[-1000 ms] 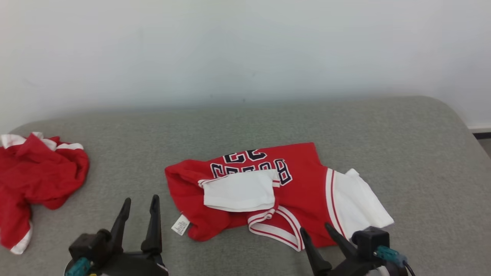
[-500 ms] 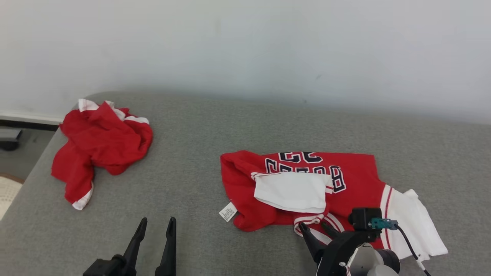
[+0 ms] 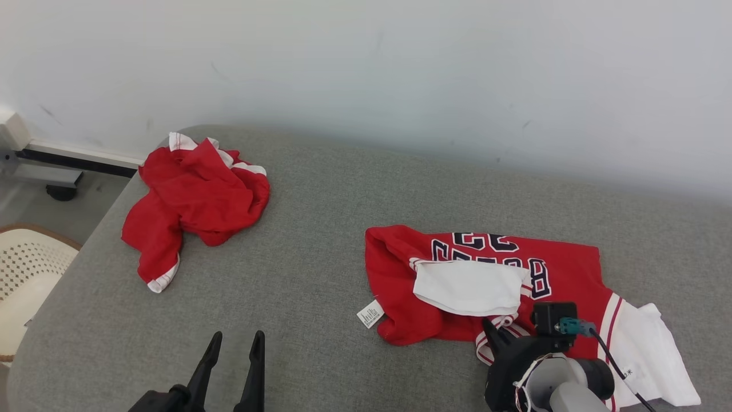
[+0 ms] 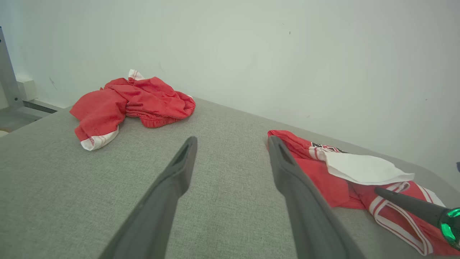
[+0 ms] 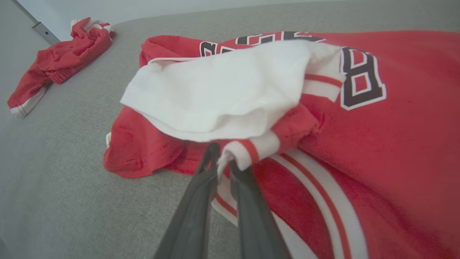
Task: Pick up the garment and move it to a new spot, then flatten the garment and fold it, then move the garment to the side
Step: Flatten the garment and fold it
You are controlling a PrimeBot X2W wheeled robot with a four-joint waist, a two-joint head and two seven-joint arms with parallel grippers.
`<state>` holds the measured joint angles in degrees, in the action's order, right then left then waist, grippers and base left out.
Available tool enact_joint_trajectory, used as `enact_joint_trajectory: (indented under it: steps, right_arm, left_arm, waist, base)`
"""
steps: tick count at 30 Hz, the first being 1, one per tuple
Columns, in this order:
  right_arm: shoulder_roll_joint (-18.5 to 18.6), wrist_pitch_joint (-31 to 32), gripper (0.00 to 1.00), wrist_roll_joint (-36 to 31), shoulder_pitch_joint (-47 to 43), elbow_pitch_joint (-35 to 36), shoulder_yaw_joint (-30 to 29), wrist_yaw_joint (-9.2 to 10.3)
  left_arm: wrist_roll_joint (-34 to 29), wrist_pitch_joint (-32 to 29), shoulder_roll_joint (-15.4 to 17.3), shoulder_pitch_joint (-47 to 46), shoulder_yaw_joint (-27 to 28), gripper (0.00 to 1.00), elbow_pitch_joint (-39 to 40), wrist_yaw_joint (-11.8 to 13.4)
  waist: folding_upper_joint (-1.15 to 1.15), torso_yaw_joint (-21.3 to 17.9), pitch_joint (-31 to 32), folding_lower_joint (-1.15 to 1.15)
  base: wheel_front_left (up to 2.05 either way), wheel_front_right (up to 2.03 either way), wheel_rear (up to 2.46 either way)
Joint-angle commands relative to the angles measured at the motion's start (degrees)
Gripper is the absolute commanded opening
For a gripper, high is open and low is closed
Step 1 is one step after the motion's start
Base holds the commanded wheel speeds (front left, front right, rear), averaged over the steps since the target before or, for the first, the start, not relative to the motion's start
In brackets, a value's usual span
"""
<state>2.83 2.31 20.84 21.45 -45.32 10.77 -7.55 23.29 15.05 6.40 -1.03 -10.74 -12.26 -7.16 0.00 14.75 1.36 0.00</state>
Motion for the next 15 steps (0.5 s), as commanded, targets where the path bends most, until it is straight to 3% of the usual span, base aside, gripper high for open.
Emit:
enact_joint_trajectory:
  steps: [1,7,11,15]
  right_arm:
    - [0.1,-0.9,0.00,-3.7,1.0,-1.0,-1.2,0.12]
    - [0.1,-2.8,0.00,-16.8,3.9,2.1,-7.1,0.12]
    - [0.1,-4.4,0.00,-20.2,7.9,7.8,-4.1,0.12]
    - [0.4,-5.9,0.00,-19.4,13.5,12.8,1.4,0.12]
  left_arm:
    - [0.2,0.2,-0.1,1.2,0.1,1.00,-0.3,-0.4]
    - [0.5,0.2,-0.5,1.4,0.3,1.00,-0.4,-0.2]
    - [0.8,0.2,-0.6,1.5,0.6,1.00,-0.6,-0.3]
    - [1.0,0.2,-1.0,1.4,0.3,1.00,-0.7,-0.3]
  waist:
    - [0.00,-0.7,0.6,0.00]
    - [0.00,-2.7,1.8,0.00]
    - [0.00,-4.1,2.4,0.00]
    - [0.00,-4.9,2.9,0.00]
  base:
    - [0.00,0.00,0.00]
    - [0.00,0.00,0.00]
    - [0.00,0.00,0.00]
    - [0.00,0.00,0.00]
